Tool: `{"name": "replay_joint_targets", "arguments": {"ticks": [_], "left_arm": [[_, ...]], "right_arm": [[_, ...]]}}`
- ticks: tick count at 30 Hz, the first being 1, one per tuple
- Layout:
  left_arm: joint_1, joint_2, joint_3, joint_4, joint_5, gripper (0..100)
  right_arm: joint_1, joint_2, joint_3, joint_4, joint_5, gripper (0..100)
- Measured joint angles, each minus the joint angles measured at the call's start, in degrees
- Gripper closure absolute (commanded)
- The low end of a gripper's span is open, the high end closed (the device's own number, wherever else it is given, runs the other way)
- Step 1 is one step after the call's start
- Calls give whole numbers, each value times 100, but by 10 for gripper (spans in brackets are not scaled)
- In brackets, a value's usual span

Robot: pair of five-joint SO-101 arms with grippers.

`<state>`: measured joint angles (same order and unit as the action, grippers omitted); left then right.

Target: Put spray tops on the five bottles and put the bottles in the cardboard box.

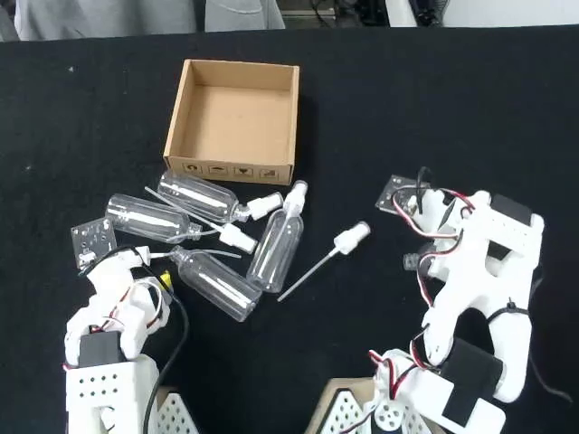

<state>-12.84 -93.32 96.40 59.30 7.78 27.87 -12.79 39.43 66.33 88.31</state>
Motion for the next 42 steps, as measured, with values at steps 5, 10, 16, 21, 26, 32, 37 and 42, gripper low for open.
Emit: {"name": "replay_joint_targets", "arguments": {"ticks": [5, 10, 16, 21, 26, 32, 37, 42], "left_arm": [[0, 0, 0, 0, 0, 801], [0, 0, 0, 0, 0, 801], [0, 0, 0, 0, 0, 801], [0, 0, 0, 0, 0, 801], [0, 0, 0, 0, 0, 801], [0, 0, 0, 0, 0, 801], [0, 0, 0, 0, 0, 801], [0, 0, 0, 0, 0, 801]], "right_arm": [[0, 0, 237, -211, 167, 617], [0, 9, 237, -246, 202, 617], [0, 501, 237, -721, 202, 617], [0, 1037, 149, -809, 202, 623], [0, 1108, -9, -818, 202, 754], [53, 1108, -18, -818, 185, 825], [53, 1108, -18, -818, -141, 828], [53, 1108, -18, -818, -545, 825]]}}
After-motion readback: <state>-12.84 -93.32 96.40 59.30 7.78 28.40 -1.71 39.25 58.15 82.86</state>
